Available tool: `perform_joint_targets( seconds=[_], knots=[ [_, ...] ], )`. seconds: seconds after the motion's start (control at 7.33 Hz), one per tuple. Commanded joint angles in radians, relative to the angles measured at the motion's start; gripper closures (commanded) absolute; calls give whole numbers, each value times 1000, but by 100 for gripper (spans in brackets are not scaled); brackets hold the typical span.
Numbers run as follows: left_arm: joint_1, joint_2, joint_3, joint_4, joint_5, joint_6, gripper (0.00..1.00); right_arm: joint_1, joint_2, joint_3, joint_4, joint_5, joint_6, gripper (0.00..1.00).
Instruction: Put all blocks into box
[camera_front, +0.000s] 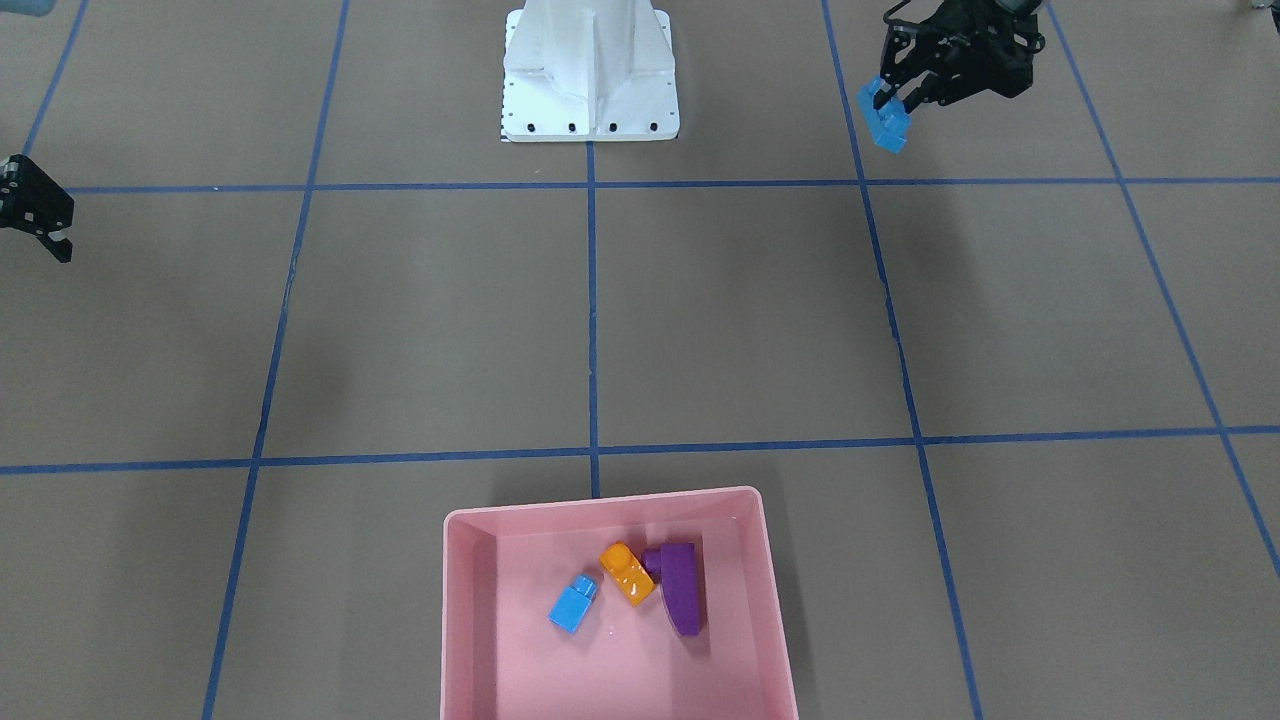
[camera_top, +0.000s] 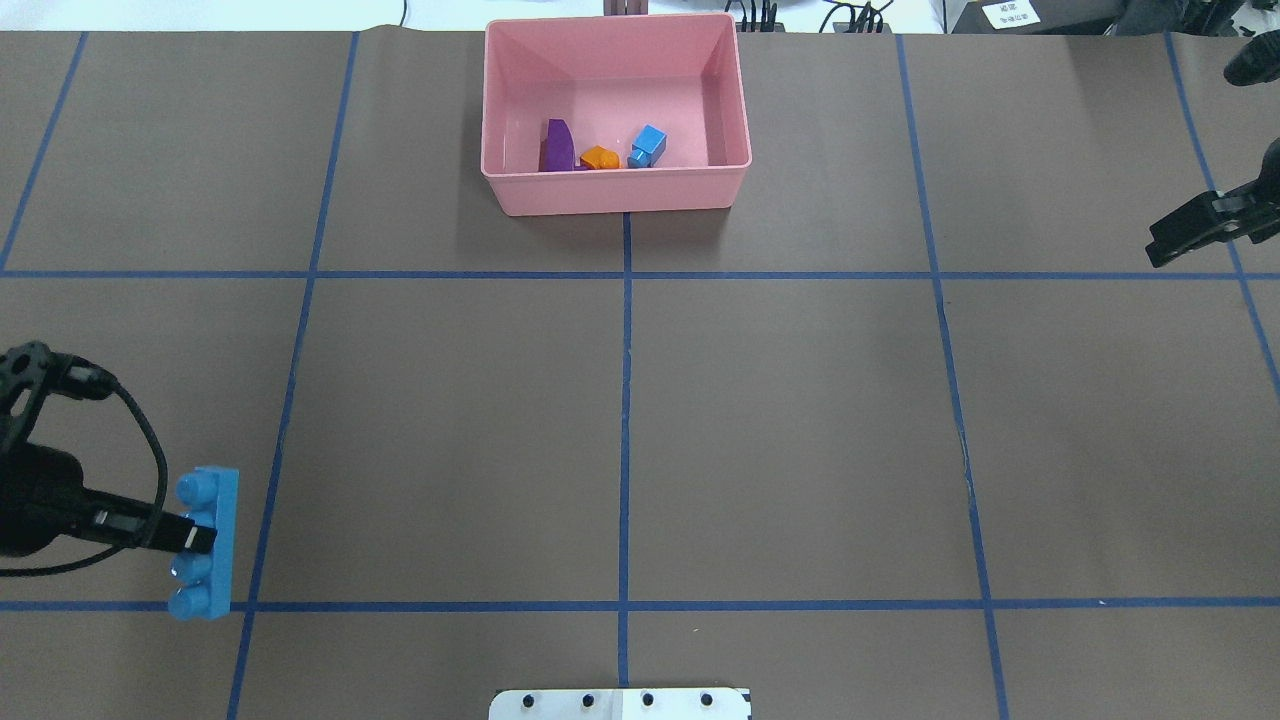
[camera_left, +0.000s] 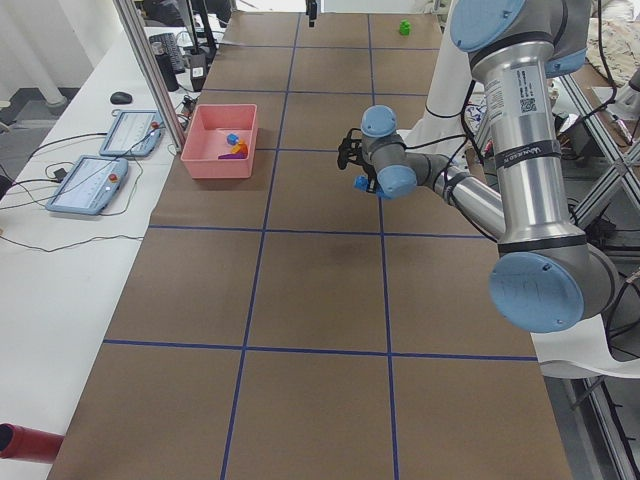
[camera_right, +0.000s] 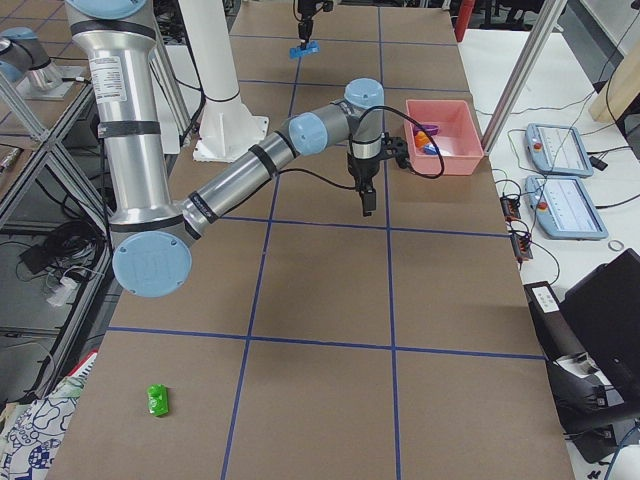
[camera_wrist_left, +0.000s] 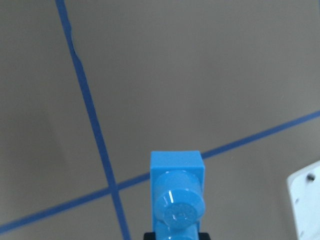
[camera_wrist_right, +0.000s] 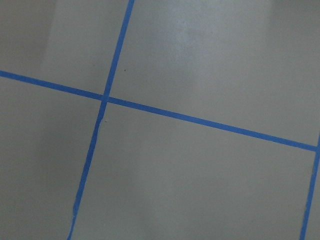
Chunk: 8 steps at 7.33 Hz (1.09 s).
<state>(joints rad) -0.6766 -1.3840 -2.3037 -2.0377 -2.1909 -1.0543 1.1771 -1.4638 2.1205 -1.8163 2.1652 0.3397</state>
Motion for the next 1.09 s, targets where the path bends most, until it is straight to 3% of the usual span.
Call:
perform_joint_targets(
  seconds=[0.0, 0.14, 0.27, 0.68, 0.95],
  knots=[
    [-137, -294, 56, 214, -15, -70, 100, 38, -56, 18, 0, 13, -80, 0],
    [-190, -454, 128, 326, -16, -113, 100, 61, -85, 18, 2, 40, -123, 0],
    [-224, -607, 241, 361, -13, -174, 100, 88, -113, 18, 2, 48, -181, 0],
    [-274, -946, 639, 352, -3, -253, 100, 137, -191, 13, 2, 58, -324, 0],
    [-279, -1138, 954, 300, 75, -257, 100, 171, -233, 7, 2, 58, -407, 0]
  ],
)
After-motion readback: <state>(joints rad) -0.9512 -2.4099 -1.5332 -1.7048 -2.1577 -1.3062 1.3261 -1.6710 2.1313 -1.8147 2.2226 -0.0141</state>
